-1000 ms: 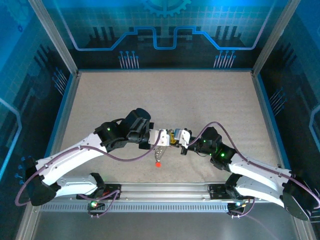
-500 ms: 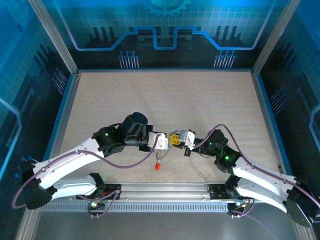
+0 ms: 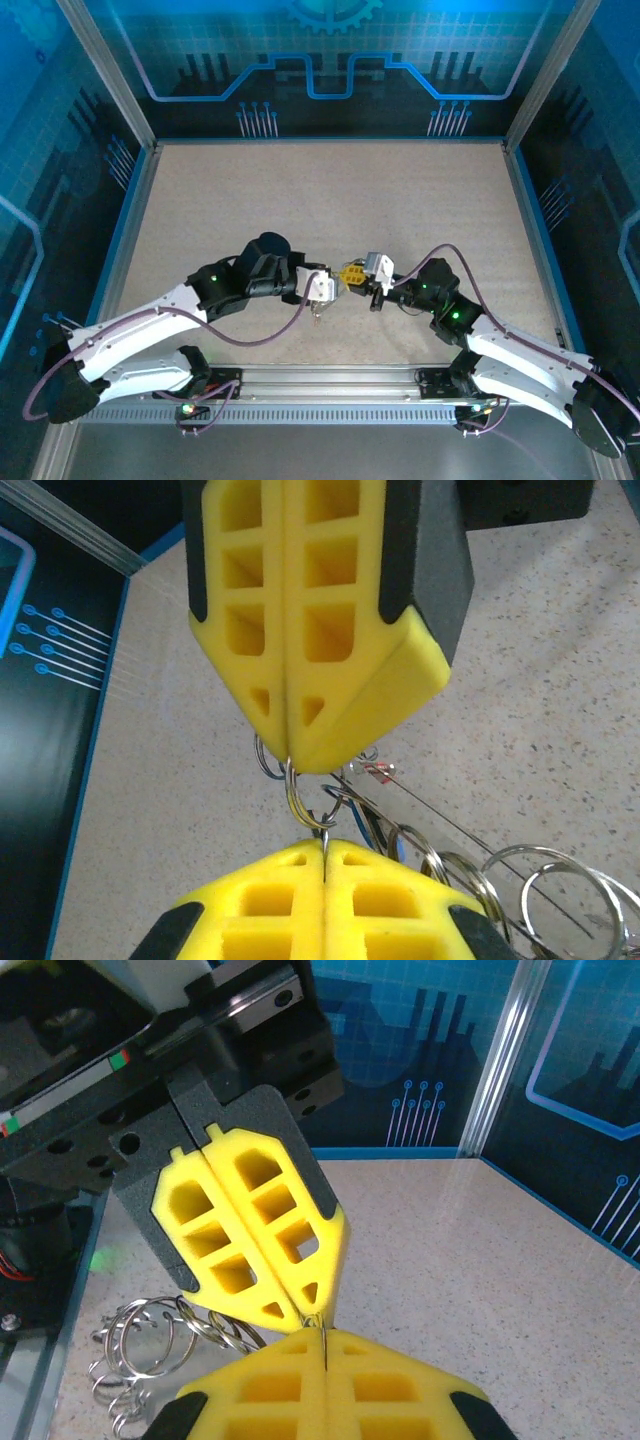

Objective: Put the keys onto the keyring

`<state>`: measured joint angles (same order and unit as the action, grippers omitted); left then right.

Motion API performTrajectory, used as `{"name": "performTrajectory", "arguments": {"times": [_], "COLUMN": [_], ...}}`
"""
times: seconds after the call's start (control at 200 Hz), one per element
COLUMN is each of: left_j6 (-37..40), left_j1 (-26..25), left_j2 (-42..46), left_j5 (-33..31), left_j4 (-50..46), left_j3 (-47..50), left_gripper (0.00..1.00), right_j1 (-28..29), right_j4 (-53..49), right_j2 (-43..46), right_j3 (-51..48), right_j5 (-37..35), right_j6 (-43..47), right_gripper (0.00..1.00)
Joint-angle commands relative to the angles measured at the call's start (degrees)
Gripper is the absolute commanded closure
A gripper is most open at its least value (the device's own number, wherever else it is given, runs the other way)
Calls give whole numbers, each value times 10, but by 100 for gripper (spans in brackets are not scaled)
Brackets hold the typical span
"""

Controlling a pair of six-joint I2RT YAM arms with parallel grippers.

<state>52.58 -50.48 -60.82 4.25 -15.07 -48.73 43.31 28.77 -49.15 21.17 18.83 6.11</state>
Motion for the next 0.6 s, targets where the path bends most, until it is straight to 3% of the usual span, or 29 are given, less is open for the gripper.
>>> {"name": "performTrajectory", "arguments": {"times": [0.0, 0.125, 0.3, 0.595], "left_j6": [-12, -5, 15, 33], "left_j1": [4, 4, 4, 2], "left_j2": [12, 12, 4, -10], "left_j5": [5, -6, -14, -9], "left_j4": [14, -4, -49, -77], "left_j3": [0, -21, -49, -66], "left_gripper": [100, 100, 100, 100], "right_j1": [-11, -9, -10, -13], "right_j4": [69, 25, -54, -127], "right_j2": [0, -2, 8, -3], "right_j3": [-9, -15, 4, 55], "right_j5": [-10, -3, 8, 38], "right_j6": [-16, 47, 104, 138], "right_gripper": [100, 99, 83, 73]}}
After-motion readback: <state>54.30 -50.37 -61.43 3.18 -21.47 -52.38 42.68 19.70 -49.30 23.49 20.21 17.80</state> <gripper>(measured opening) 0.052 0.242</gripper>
